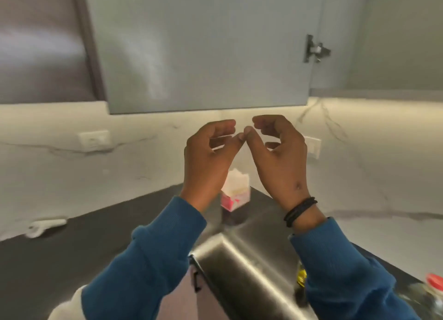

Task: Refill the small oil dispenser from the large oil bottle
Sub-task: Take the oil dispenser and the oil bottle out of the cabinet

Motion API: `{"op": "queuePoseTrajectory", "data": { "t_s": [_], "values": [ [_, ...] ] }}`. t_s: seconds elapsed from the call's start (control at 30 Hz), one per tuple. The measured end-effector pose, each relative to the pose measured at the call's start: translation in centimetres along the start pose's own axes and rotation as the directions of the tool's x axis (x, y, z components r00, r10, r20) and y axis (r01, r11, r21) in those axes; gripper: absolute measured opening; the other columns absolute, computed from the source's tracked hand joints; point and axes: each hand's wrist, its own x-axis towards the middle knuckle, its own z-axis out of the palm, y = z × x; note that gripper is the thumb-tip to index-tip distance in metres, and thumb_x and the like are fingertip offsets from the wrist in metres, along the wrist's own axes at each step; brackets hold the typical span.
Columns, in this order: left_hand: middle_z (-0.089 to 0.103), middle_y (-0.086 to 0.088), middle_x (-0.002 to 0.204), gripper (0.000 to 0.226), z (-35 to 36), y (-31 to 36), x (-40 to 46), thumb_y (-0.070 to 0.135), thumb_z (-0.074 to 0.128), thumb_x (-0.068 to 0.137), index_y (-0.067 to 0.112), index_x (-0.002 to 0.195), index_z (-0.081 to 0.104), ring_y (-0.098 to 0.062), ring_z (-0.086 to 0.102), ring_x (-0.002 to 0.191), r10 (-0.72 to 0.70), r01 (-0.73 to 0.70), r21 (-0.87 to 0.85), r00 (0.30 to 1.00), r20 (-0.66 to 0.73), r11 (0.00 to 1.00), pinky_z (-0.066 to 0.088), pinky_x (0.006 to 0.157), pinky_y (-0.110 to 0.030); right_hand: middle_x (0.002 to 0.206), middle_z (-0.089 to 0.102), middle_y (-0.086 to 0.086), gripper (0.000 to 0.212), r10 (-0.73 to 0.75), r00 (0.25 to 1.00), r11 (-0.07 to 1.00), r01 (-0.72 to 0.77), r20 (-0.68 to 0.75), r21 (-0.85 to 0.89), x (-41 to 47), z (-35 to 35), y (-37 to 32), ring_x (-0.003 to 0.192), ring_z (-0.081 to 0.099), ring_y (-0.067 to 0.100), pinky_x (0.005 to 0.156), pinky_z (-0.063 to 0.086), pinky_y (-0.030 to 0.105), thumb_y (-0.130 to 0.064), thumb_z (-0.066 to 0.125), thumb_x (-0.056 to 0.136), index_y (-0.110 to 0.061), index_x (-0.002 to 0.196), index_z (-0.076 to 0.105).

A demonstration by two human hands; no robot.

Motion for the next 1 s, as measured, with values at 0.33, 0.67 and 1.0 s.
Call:
{"op": "queuePoseTrajectory", "data": {
  "t_s": [0.33, 0.67, 1.0],
  "values": [
    [0.074, 0.006, 0.094, 0.013, -14.5, 5.1, 2.1, 0.024, 0.074, 0.089, 0.027, 0.101, 0.074, -0.017, 0.070, 0.092, 0.148, -0.115, 0.118, 0.936, -0.320, 0.986, 0.061, 0.082, -0.047, 0.112, 0.062, -0.010, 0.021, -0.218, 0.973, 0.968, 0.205, 0.079, 0.147, -1.1, 11.0, -10.1, 0.105, 0.056, 0.002, 0.091, 0.052, 0.032, -0.032, 0.068, 0.089, -0.025, 0.108, 0.065],
    [0.076, -0.006, 0.100, 0.018, -20.8, 5.0, 8.9, 0.015, 0.060, 0.098, 0.012, 0.105, 0.076, -0.018, 0.071, 0.091, -0.135, 0.133, -0.049, 0.990, -0.044, 0.990, 0.060, 0.081, -0.028, 0.152, 0.033, 0.008, 0.054, -0.266, 0.961, 0.930, 0.277, 0.081, -0.241, 0.5, 20.3, -13.5, 0.136, 0.036, 0.025, 0.104, 0.045, 0.039, -0.023, 0.069, 0.088, -0.026, 0.138, 0.049],
    [0.074, -0.009, 0.078, 0.027, -19.0, 3.5, 9.9, 0.020, 0.060, 0.097, 0.012, 0.076, 0.075, -0.026, 0.071, 0.079, -0.140, 0.132, -0.132, 0.988, -0.057, 0.982, 0.059, 0.070, -0.040, 0.161, 0.018, 0.014, 0.060, -0.253, 0.929, 0.751, 0.366, 0.271, -0.550, -1.2, 19.3, -14.7, 0.145, 0.026, 0.033, 0.107, 0.044, 0.044, -0.016, 0.065, 0.090, -0.029, 0.144, 0.042]
  ]
}}
